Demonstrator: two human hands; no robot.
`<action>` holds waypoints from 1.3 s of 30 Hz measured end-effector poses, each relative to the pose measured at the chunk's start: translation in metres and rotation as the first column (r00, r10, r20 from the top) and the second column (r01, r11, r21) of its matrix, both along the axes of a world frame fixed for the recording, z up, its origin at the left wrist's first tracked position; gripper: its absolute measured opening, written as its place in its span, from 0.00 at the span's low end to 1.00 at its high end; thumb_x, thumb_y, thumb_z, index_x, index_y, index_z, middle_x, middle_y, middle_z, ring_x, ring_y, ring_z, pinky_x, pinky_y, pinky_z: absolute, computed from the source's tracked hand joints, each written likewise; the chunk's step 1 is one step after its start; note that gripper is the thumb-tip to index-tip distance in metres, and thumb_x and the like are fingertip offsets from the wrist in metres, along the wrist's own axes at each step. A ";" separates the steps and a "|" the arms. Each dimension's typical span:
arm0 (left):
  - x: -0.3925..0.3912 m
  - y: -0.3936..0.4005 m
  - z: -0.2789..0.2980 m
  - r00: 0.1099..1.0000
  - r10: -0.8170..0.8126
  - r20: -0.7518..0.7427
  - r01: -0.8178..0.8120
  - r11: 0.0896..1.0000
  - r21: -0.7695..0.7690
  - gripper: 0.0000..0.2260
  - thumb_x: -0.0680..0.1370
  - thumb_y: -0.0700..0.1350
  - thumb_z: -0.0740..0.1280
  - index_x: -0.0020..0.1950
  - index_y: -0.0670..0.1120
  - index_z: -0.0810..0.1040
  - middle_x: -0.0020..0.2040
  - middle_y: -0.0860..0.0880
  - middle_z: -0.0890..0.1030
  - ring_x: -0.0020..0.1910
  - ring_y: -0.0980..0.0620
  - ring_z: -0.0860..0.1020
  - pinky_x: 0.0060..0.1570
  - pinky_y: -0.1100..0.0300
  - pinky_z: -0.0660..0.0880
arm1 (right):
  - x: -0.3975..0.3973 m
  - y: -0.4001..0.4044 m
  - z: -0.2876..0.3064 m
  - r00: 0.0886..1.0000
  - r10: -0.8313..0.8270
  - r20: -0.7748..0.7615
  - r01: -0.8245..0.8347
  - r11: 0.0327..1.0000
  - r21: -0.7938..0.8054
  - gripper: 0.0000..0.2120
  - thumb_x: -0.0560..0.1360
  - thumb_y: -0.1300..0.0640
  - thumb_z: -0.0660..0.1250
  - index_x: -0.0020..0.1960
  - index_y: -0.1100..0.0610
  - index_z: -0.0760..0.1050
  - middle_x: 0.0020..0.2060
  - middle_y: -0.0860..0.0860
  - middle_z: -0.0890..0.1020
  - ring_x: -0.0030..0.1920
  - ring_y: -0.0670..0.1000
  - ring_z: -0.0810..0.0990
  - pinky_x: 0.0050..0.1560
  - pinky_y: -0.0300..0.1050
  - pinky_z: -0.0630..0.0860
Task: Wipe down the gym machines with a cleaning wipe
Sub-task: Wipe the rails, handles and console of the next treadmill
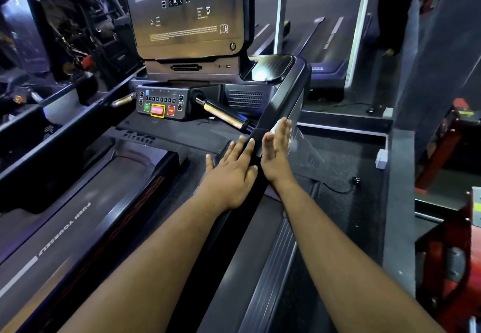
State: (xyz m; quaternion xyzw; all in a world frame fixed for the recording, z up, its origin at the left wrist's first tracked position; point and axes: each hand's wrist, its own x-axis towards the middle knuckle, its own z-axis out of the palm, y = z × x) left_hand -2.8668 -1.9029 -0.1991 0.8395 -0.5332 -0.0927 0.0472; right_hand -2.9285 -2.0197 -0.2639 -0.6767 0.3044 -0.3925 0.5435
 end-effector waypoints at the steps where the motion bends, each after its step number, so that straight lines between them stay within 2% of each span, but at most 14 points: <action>1: 0.001 -0.004 0.000 1.000 0.003 0.002 -0.003 1.000 0.007 0.28 0.85 0.55 0.51 0.83 0.58 0.43 0.83 0.59 0.40 0.82 0.57 0.40 0.77 0.34 0.38 | -0.003 0.007 -0.006 0.999 0.032 0.010 -0.032 0.998 -0.049 0.64 0.62 0.13 0.37 0.82 0.58 0.37 0.81 0.52 0.35 0.79 0.47 0.31 0.77 0.46 0.28; 4: 0.003 -0.019 0.000 1.000 0.015 -0.001 -0.015 1.000 0.014 0.28 0.86 0.57 0.50 0.83 0.59 0.42 0.83 0.59 0.39 0.81 0.58 0.40 0.78 0.36 0.39 | -0.007 0.010 -0.028 0.995 0.097 0.033 -0.091 0.987 -0.132 0.59 0.67 0.16 0.39 0.81 0.58 0.35 0.80 0.52 0.34 0.80 0.49 0.31 0.77 0.45 0.28; 8: 0.004 -0.037 0.001 1.000 0.006 -0.016 -0.006 1.000 0.005 0.28 0.86 0.57 0.50 0.83 0.58 0.42 0.83 0.58 0.40 0.81 0.57 0.40 0.78 0.35 0.40 | 0.001 -0.045 -0.013 0.999 -0.016 0.041 0.013 0.998 0.055 0.67 0.59 0.12 0.39 0.81 0.60 0.39 0.81 0.50 0.38 0.79 0.45 0.35 0.79 0.49 0.34; 12: 0.006 -0.051 0.003 1.000 0.000 -0.001 0.000 1.000 0.005 0.28 0.86 0.56 0.51 0.83 0.58 0.42 0.83 0.57 0.40 0.82 0.56 0.41 0.78 0.35 0.41 | 0.011 -0.086 0.012 0.999 -0.048 0.002 0.047 0.989 0.139 0.72 0.52 0.10 0.37 0.82 0.58 0.40 0.82 0.52 0.40 0.81 0.49 0.37 0.80 0.51 0.35; 17: 0.008 -0.054 0.000 1.000 -0.004 -0.012 0.004 1.000 -0.007 0.28 0.86 0.56 0.52 0.83 0.59 0.41 0.83 0.58 0.39 0.81 0.58 0.40 0.78 0.35 0.41 | 0.015 -0.068 -0.004 0.999 0.037 -0.008 -0.038 0.987 -0.158 0.64 0.62 0.14 0.37 0.82 0.59 0.38 0.81 0.54 0.37 0.80 0.50 0.34 0.75 0.40 0.28; 18: 0.008 -0.054 -0.001 1.000 -0.001 -0.013 0.001 1.000 -0.008 0.28 0.86 0.56 0.51 0.83 0.59 0.42 0.83 0.58 0.39 0.81 0.58 0.40 0.78 0.35 0.40 | 0.015 -0.075 -0.008 1.000 0.026 0.010 -0.025 0.990 -0.140 0.64 0.63 0.14 0.38 0.82 0.59 0.38 0.81 0.53 0.37 0.80 0.50 0.34 0.76 0.43 0.29; 20: 0.008 -0.054 -0.001 1.000 0.004 -0.017 -0.004 1.000 -0.006 0.28 0.86 0.56 0.51 0.83 0.59 0.42 0.83 0.58 0.40 0.81 0.58 0.40 0.78 0.36 0.40 | 0.016 -0.097 -0.007 0.999 -0.035 0.040 0.035 0.999 0.009 0.67 0.59 0.12 0.39 0.82 0.58 0.38 0.82 0.52 0.38 0.81 0.50 0.35 0.79 0.49 0.33; 22: 0.008 -0.054 -0.001 1.000 0.006 -0.018 -0.006 1.000 -0.008 0.28 0.86 0.56 0.52 0.83 0.59 0.42 0.83 0.58 0.40 0.81 0.58 0.40 0.78 0.36 0.40 | 0.016 -0.117 0.003 0.997 -0.076 0.021 0.071 0.981 0.178 0.72 0.53 0.10 0.39 0.82 0.56 0.38 0.82 0.49 0.40 0.81 0.49 0.37 0.80 0.51 0.36; 24: 0.007 -0.055 0.000 1.000 0.009 -0.019 -0.010 1.000 -0.010 0.28 0.86 0.56 0.52 0.83 0.59 0.42 0.83 0.59 0.40 0.81 0.58 0.40 0.78 0.36 0.40 | 0.016 -0.119 0.011 0.996 -0.086 0.004 0.083 0.968 0.236 0.73 0.50 0.09 0.39 0.83 0.55 0.38 0.82 0.48 0.40 0.81 0.48 0.37 0.80 0.51 0.36; 27: 0.009 -0.055 -0.001 0.999 0.007 -0.040 -0.007 1.000 -0.016 0.28 0.86 0.56 0.52 0.83 0.60 0.42 0.83 0.59 0.41 0.81 0.59 0.41 0.78 0.37 0.40 | 0.014 -0.088 0.002 0.998 -0.057 0.031 0.051 0.987 0.153 0.68 0.56 0.11 0.38 0.82 0.56 0.37 0.82 0.50 0.38 0.81 0.48 0.36 0.79 0.50 0.34; 32: 0.013 -0.055 -0.001 0.990 0.002 -0.142 -0.010 0.998 -0.055 0.28 0.86 0.54 0.54 0.83 0.59 0.47 0.83 0.58 0.44 0.82 0.57 0.46 0.79 0.40 0.43 | -0.003 -0.001 -0.062 0.998 0.034 0.057 -0.034 0.999 -0.005 0.50 0.73 0.20 0.45 0.79 0.53 0.34 0.79 0.47 0.34 0.79 0.46 0.31 0.79 0.51 0.32; 36: 0.017 -0.055 -0.001 0.962 -0.019 -0.272 -0.016 0.992 -0.125 0.26 0.86 0.49 0.56 0.83 0.55 0.51 0.84 0.57 0.47 0.82 0.56 0.48 0.80 0.41 0.46 | -0.007 0.043 -0.064 0.999 0.024 0.026 -0.022 0.996 -0.088 0.46 0.76 0.23 0.44 0.78 0.53 0.32 0.78 0.46 0.31 0.79 0.47 0.29 0.79 0.51 0.32; 37: 0.018 -0.055 -0.001 0.949 -0.027 -0.316 -0.020 0.989 -0.145 0.26 0.86 0.47 0.57 0.83 0.53 0.53 0.84 0.56 0.48 0.82 0.56 0.47 0.80 0.45 0.45 | -0.007 0.051 -0.059 0.999 0.037 0.036 -0.034 0.996 -0.084 0.47 0.75 0.23 0.45 0.78 0.53 0.32 0.78 0.46 0.31 0.79 0.47 0.29 0.79 0.50 0.32; 39: 0.016 -0.043 0.002 0.919 -0.052 -0.391 -0.015 0.986 -0.166 0.26 0.86 0.44 0.58 0.83 0.49 0.54 0.83 0.54 0.48 0.82 0.57 0.46 0.78 0.59 0.42 | -0.010 0.072 -0.056 0.996 0.064 0.059 -0.057 0.992 -0.112 0.49 0.74 0.22 0.45 0.79 0.53 0.33 0.79 0.47 0.32 0.79 0.48 0.30 0.79 0.47 0.32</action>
